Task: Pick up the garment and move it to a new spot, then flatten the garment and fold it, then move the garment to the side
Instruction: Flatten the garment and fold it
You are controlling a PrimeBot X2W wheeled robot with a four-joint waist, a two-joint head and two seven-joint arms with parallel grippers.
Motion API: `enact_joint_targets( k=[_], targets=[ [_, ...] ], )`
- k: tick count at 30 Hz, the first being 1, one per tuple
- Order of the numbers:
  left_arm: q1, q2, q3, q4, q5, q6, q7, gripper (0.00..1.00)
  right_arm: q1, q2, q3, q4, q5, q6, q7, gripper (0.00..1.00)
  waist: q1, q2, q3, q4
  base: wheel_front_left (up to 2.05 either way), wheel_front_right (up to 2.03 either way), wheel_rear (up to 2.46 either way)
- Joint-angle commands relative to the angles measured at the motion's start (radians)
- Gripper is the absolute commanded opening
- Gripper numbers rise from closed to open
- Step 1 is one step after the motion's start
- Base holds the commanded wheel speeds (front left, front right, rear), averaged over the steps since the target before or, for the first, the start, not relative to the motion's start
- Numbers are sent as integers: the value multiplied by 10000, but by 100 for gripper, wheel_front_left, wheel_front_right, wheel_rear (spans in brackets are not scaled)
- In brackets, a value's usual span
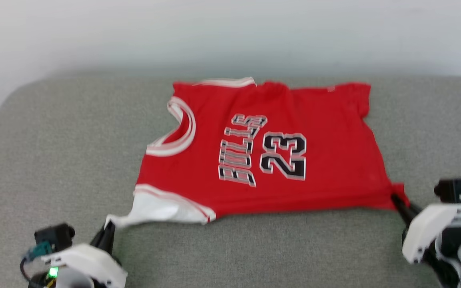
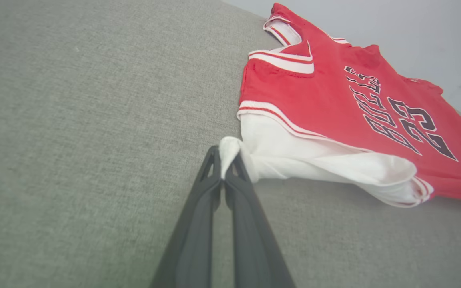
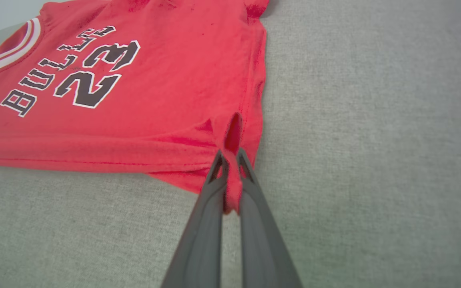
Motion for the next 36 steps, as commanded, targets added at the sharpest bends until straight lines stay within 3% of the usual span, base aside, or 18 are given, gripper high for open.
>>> enact_joint_targets(
  k=[1,10,14,18,22,27,36],
  targets=[
    [823,233,120,-663,-148,411,257,0,856,-28,-346,-325,-73,-21,88,0,4,-1,-690,63,0,0,0],
    [3636,787,451,-3700,-599,1930,1207,0,3687,442,-2059,-2284,-730,-23,846,0,4,-1,-1324,179,0,0,0],
    [4610,1091,637,-5090,-750,2643,1719,0,4951,929,-3130,-3511,-1192,-23,1627,0,4,-1,-1365,245,0,0,0],
    [4926,1486,753,-6180,-608,3054,2028,0,5757,1523,-4074,-4829,-1701,-23,2407,0,4,-1,-1298,276,0,0,0],
    [4269,1727,644,-6776,-412,2983,2273,0,5925,2046,-4729,-6071,-2199,-21,3129,0,4,-1,-1148,222,0,0,0],
    [2950,1636,390,-6410,-275,2528,2428,0,5261,2271,-5039,-7073,-2758,-20,3873,0,4,-1,-760,54,0,0,0],
    [598,1129,82,-4418,-289,1541,2233,0,3577,2208,-4756,-6568,-3244,-18,4526,0,4,-1,324,-184,0,0,0]
  ],
)
